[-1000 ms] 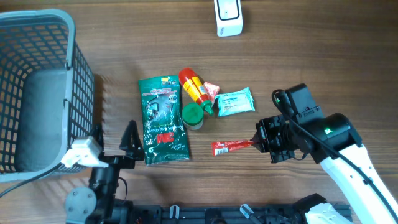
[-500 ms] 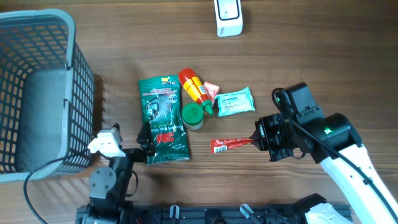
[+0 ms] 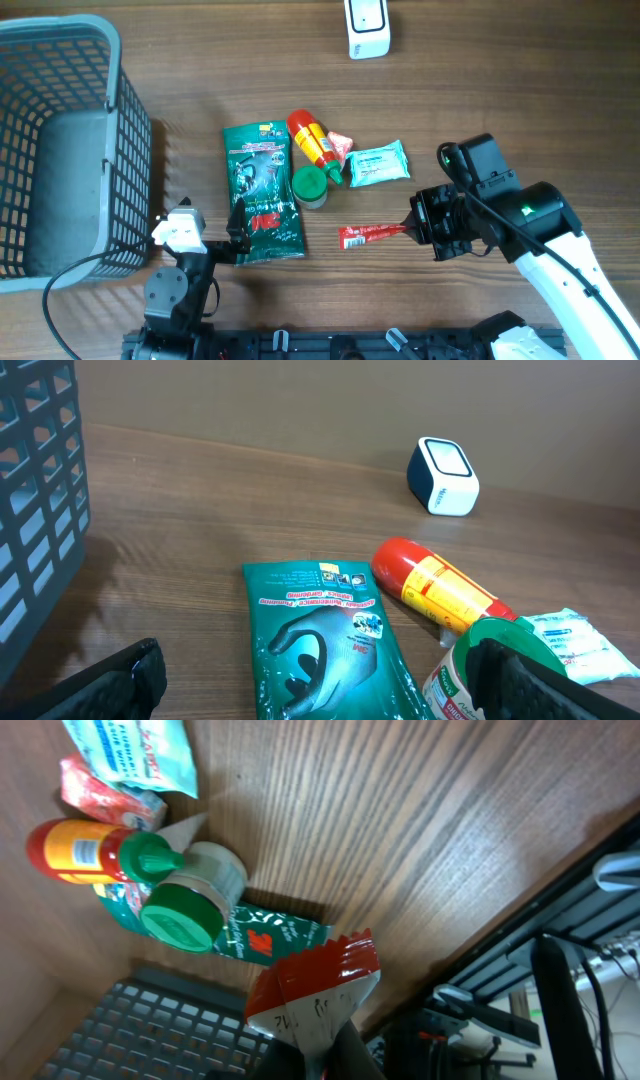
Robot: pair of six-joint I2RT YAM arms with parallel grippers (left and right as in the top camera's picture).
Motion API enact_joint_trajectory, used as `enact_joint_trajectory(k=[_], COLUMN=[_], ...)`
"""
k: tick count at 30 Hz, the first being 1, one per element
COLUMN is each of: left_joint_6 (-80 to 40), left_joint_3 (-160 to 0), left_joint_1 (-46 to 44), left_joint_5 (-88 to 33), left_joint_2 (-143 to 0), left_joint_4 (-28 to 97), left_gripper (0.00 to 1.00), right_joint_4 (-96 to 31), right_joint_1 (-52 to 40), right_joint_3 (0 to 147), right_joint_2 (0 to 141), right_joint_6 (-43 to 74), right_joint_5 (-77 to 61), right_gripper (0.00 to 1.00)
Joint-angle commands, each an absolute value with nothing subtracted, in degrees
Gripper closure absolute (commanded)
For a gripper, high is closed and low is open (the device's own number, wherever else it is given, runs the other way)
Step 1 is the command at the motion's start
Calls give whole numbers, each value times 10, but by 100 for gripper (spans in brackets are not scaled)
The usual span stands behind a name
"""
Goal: Scan the item barcode
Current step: 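Lift the red stick packet with the right gripper and turn it, then carry the red stick packet with the right gripper toward the scanner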
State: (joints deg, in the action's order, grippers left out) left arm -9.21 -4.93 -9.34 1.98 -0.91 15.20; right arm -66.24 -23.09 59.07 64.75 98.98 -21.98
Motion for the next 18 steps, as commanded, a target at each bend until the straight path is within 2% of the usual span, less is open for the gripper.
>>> enact_joint_trajectory(k=[1, 5, 10, 18], left_joint_6=[-79, -79, -79, -79], left_joint_3=[-47, -47, -47, -47], left_joint_1=[-91, -91, -91, -91], left_joint_5=[15, 15, 15, 15], left_joint_2=[-9, -9, -9, -9], left_joint_4=[152, 152, 152, 152], left_gripper=[0, 0, 0, 0], right_joint_4=[-667, -660, -628, -598], right_joint_1=[-230, -230, -230, -230], right_joint_3=[593, 593, 593, 593], right_joint_2=[646, 646, 646, 645], right_joint_6=[996, 1084, 1084, 1020], right_joint_5=[-220, -173, -86, -57], right_gripper=[96, 96, 96, 96])
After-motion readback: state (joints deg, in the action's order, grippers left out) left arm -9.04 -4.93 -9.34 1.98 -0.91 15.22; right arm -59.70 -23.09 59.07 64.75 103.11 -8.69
